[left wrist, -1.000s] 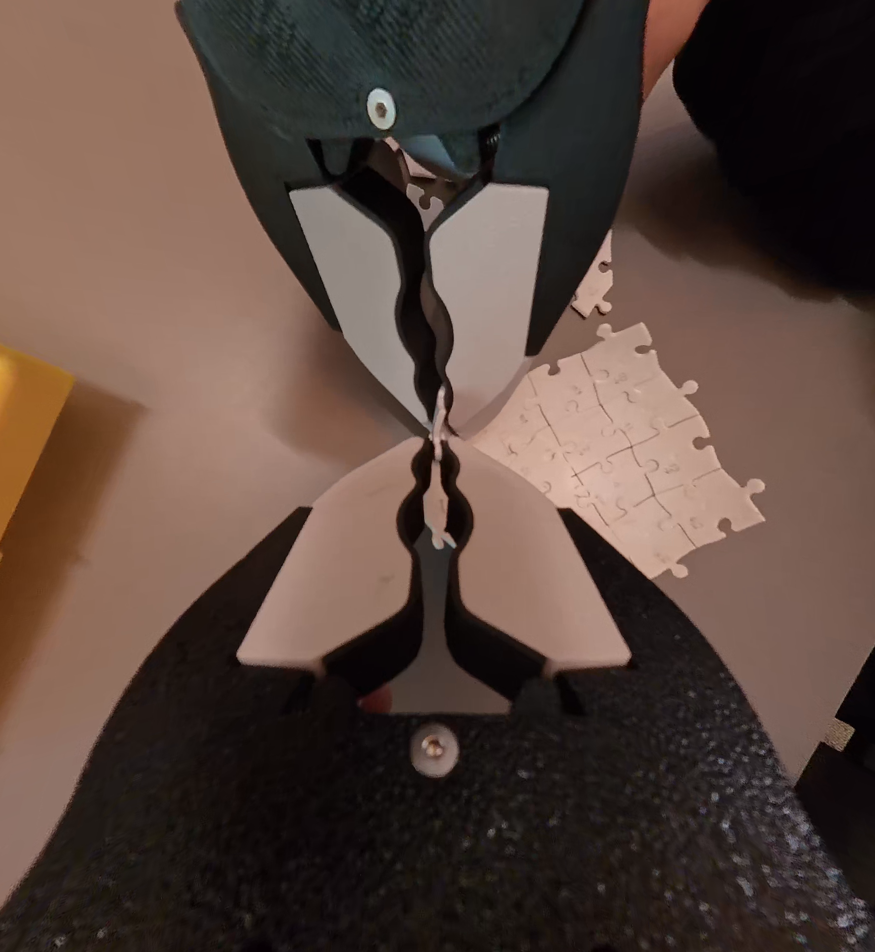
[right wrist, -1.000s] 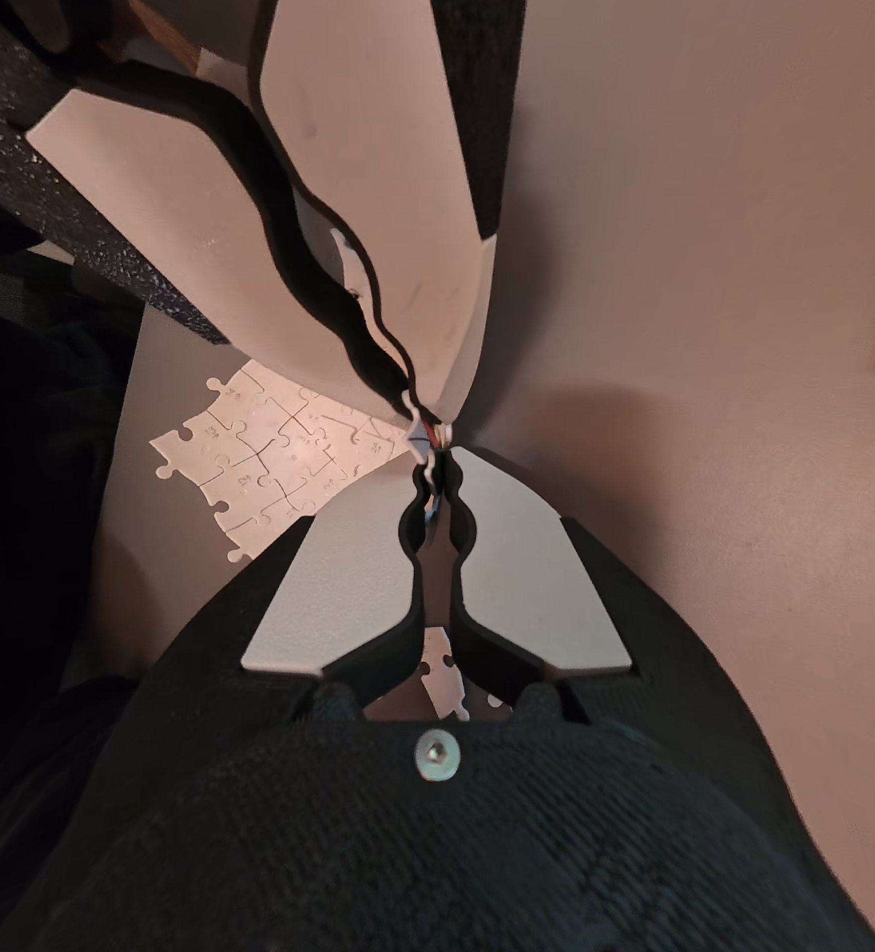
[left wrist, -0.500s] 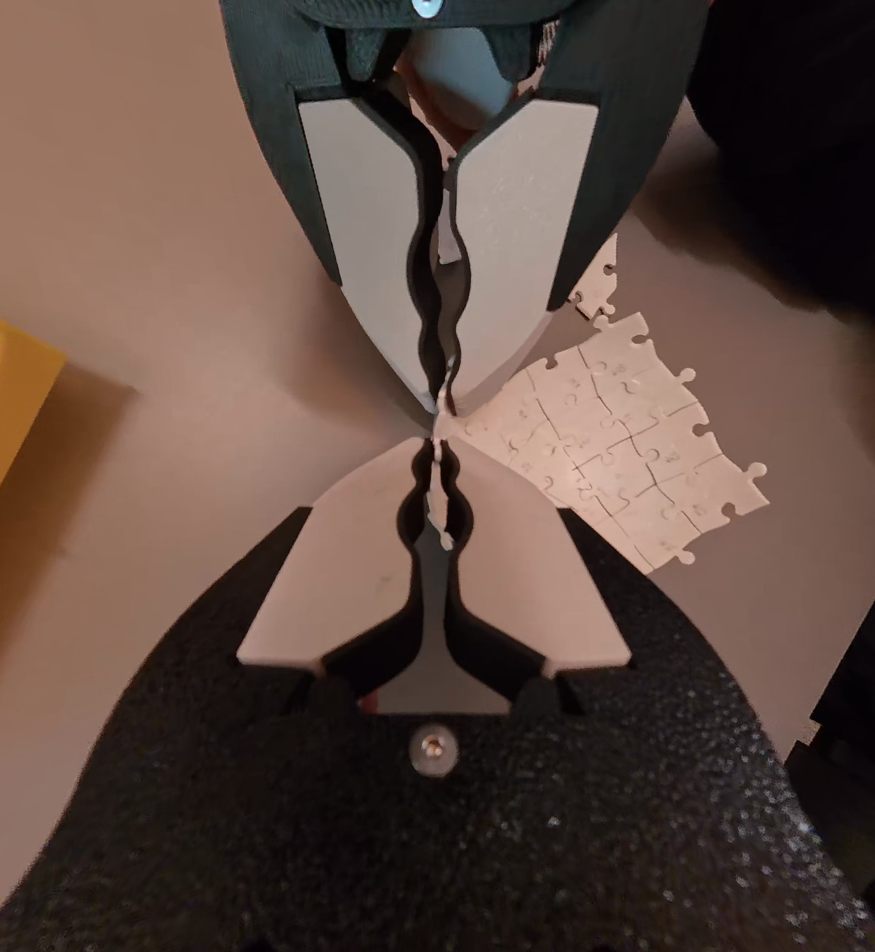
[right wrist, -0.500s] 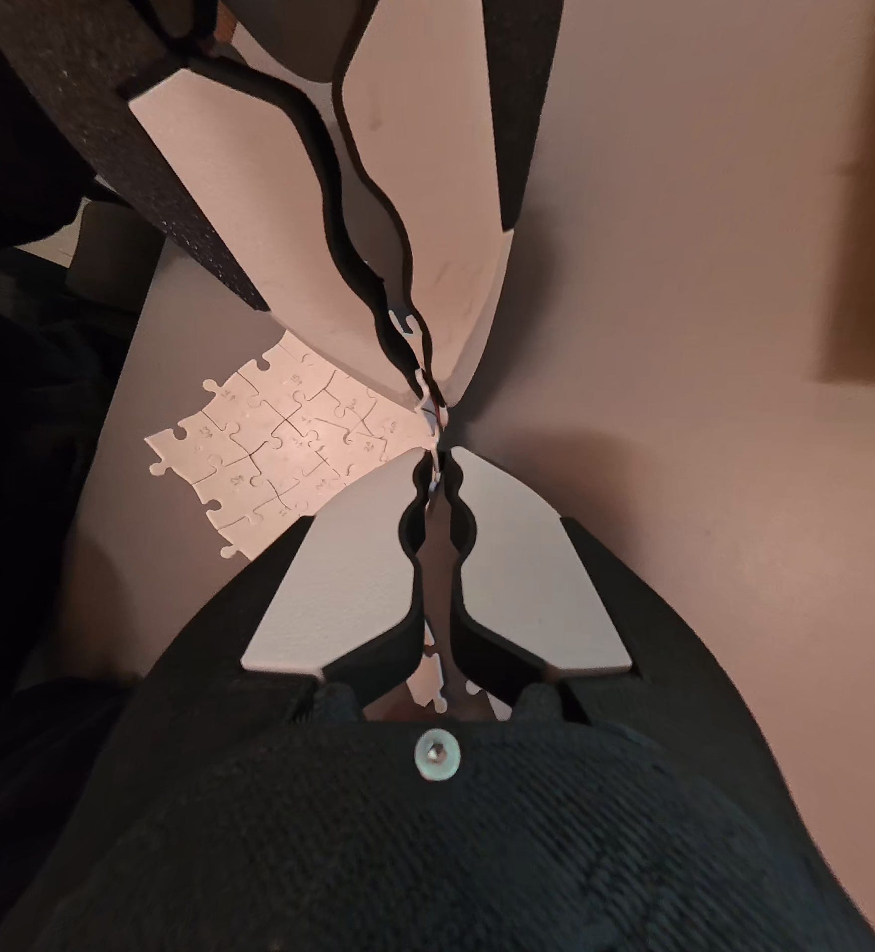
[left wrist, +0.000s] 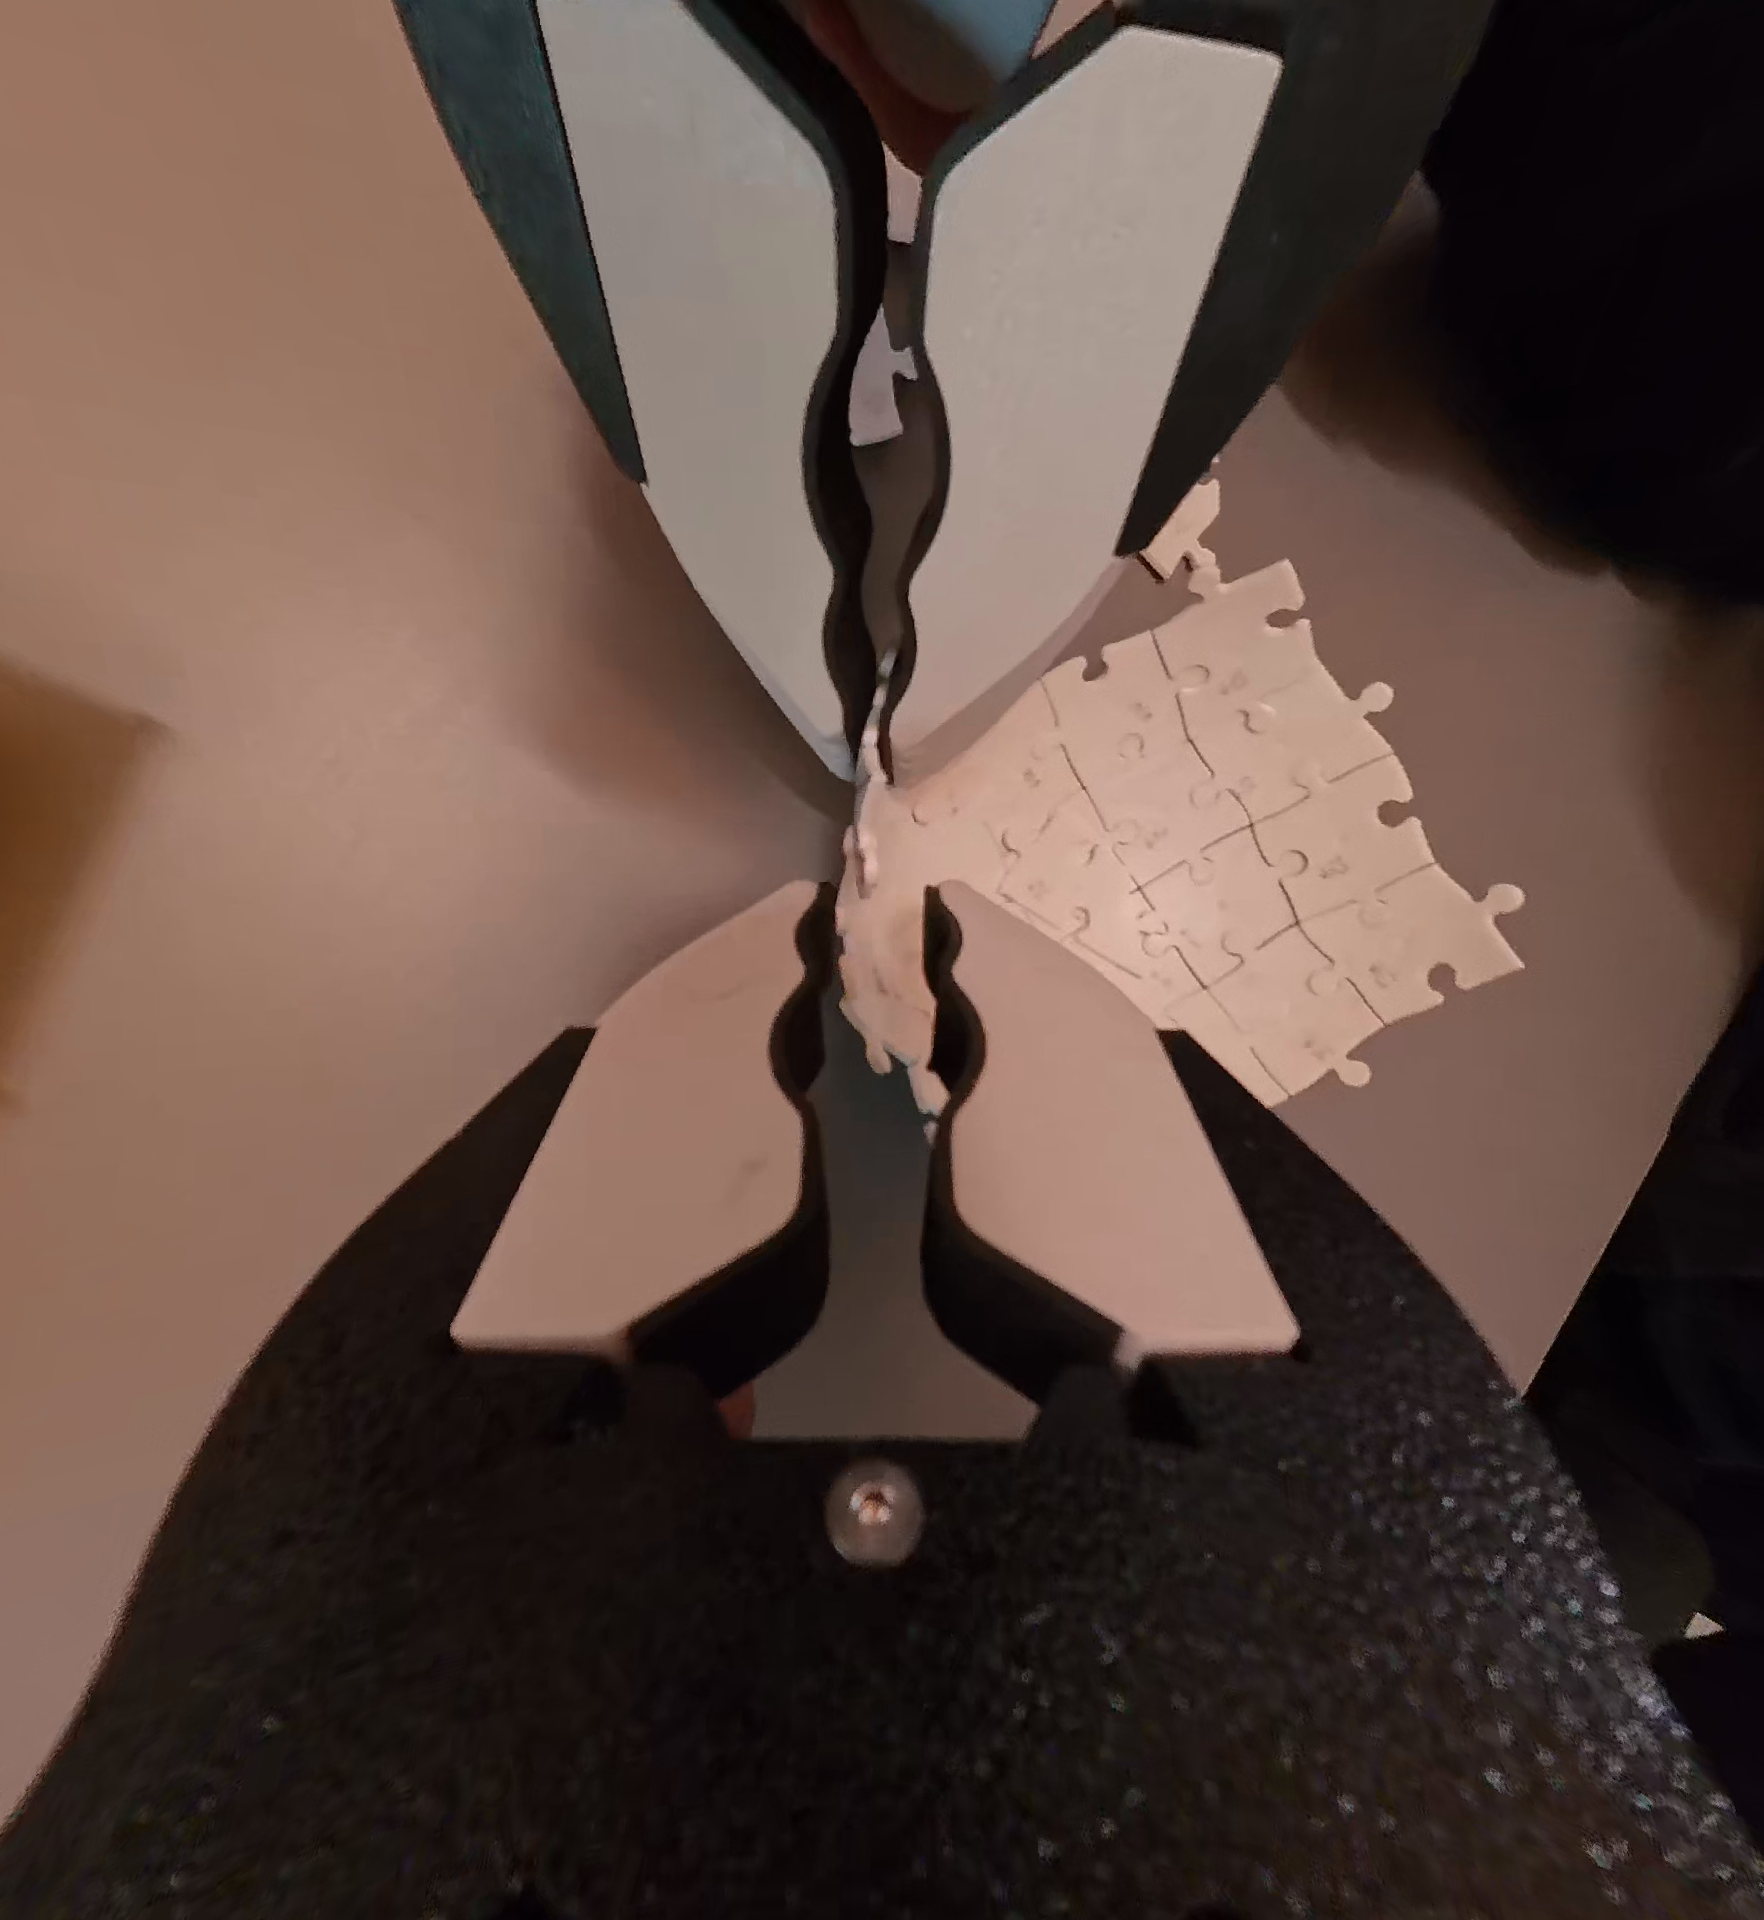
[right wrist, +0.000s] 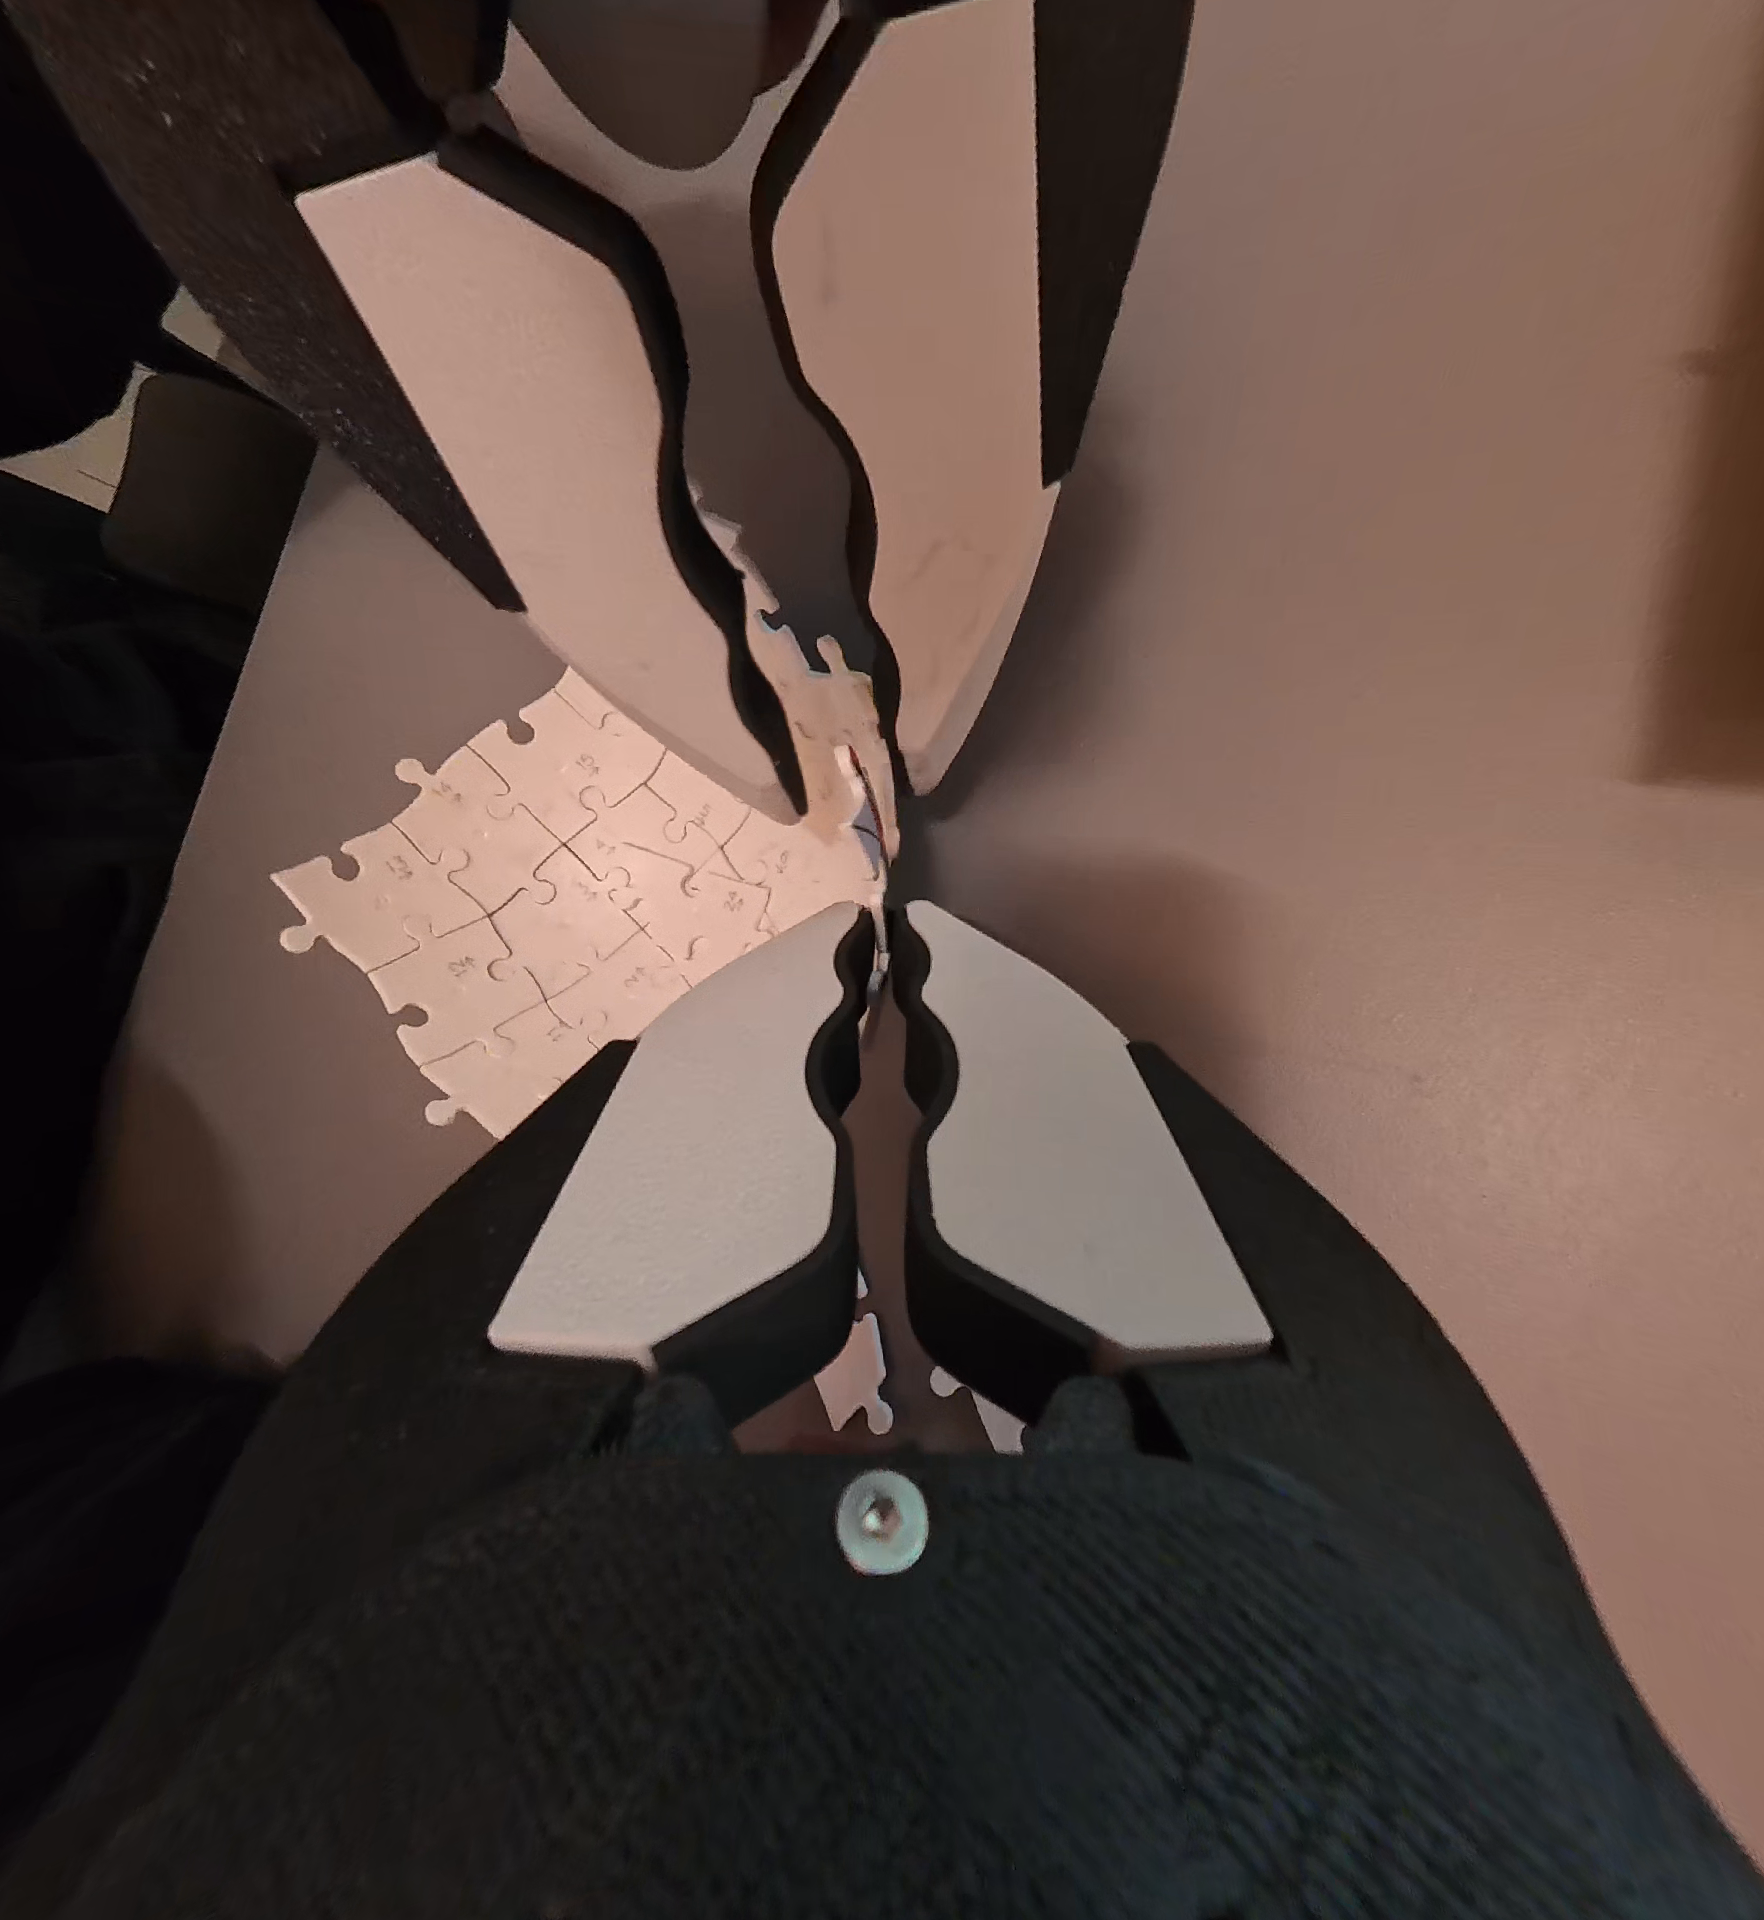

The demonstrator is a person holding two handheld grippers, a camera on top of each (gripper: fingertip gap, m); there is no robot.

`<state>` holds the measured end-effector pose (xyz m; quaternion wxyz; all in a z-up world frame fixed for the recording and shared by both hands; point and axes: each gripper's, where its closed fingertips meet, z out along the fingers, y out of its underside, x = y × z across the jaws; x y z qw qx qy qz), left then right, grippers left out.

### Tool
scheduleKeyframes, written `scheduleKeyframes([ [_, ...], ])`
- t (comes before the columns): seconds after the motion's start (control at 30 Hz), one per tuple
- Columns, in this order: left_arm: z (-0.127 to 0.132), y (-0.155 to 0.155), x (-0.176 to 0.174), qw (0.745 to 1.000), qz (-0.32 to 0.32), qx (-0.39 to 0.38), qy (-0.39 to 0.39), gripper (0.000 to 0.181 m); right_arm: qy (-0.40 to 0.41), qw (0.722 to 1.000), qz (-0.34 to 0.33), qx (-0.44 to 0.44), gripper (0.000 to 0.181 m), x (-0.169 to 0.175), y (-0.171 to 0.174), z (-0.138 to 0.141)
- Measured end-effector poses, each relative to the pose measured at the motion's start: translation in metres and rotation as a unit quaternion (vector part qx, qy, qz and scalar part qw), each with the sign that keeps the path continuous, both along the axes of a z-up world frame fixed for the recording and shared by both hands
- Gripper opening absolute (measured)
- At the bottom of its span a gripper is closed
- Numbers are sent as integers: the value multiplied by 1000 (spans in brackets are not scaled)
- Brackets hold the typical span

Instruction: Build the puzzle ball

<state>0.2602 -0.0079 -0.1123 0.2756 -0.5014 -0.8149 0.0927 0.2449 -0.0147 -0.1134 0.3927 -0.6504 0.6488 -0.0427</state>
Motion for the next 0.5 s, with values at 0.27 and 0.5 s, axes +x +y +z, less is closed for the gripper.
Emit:
scheduleKeyframes([
  [0.27, 2, -4, -1, 1000, 0, 4, 8, 10, 4, 1000, -6, 4, 3, 1, -1, -1],
  [0.5, 4, -3, -4, 999, -1, 42, 35, 11, 5, 1000, -5, 5, 3, 2, 0, -1],
])
